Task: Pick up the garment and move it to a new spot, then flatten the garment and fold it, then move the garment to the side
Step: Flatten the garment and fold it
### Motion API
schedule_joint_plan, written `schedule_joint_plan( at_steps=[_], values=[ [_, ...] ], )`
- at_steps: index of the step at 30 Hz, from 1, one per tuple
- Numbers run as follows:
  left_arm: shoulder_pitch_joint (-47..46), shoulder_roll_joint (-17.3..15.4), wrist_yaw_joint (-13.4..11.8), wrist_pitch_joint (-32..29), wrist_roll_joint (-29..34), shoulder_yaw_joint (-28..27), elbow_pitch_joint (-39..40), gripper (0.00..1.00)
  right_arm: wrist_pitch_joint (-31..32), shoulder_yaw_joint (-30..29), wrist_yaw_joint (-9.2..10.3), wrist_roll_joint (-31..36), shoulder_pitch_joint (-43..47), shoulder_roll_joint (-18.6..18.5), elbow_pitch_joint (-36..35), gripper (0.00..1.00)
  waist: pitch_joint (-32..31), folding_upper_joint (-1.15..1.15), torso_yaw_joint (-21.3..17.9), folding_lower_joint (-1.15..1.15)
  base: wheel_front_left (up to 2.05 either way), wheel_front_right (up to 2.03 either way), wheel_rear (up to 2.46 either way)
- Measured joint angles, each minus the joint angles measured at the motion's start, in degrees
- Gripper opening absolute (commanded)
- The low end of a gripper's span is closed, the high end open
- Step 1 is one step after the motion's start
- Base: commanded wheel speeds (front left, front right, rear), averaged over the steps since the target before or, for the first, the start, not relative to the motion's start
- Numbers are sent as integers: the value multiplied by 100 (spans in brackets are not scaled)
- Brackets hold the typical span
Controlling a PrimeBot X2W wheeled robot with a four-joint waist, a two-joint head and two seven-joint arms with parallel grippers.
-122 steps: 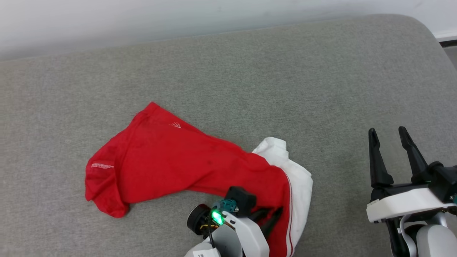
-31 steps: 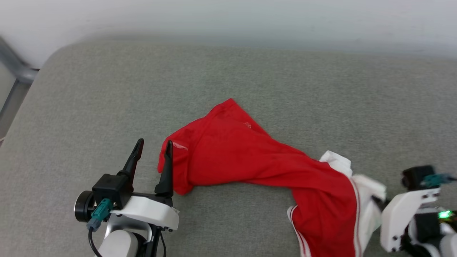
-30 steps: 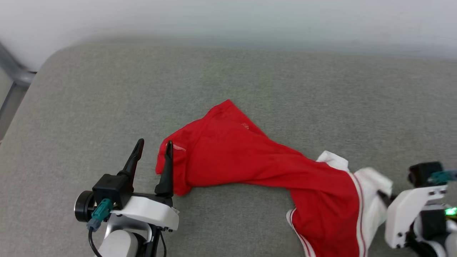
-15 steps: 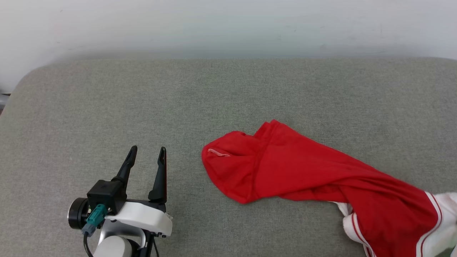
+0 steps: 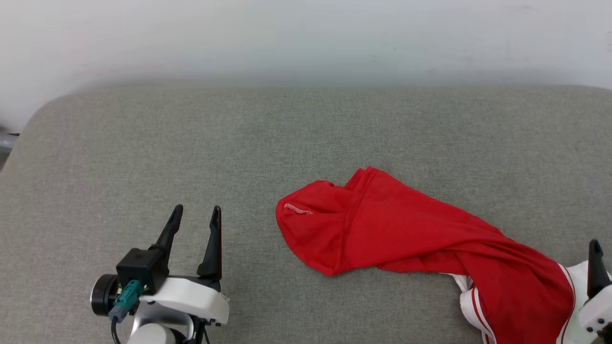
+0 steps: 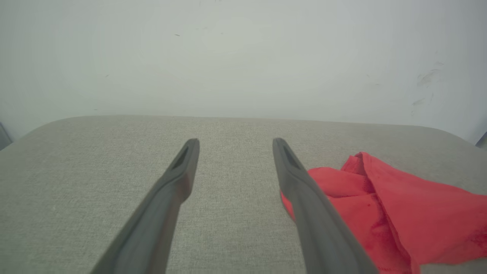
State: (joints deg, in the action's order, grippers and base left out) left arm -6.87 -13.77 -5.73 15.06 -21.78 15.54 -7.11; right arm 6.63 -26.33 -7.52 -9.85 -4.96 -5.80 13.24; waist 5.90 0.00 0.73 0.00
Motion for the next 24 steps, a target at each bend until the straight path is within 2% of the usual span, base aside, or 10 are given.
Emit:
schedule_joint_plan(
  at_steps=[5,10,15,20,24],
  values=[
    [91,-13,-32,-18,-29,5,-12,100,-364,283,0,89,33,80,-341,100,-163,0,2,0,0,0,0],
    [224,-16,-59,-35,-68,23,-2,100,-202,753,0,186,257,143,-734,100,-346,0,-12,-1,0,0,0],
    [305,-35,-89,-86,-99,38,30,100,811,1760,-1,85,576,115,-1059,100,-459,0,-39,0,0,0,0],
    [309,-47,-92,-121,-112,65,60,100,1965,2632,0,-272,728,-330,-1446,100,-508,0,-39,-1,0,0,0],
    [308,-30,-108,-134,-115,104,88,100,2448,3209,0,-546,655,-779,-1606,100,-473,0,-11,-1,0,0,0]
  ],
)
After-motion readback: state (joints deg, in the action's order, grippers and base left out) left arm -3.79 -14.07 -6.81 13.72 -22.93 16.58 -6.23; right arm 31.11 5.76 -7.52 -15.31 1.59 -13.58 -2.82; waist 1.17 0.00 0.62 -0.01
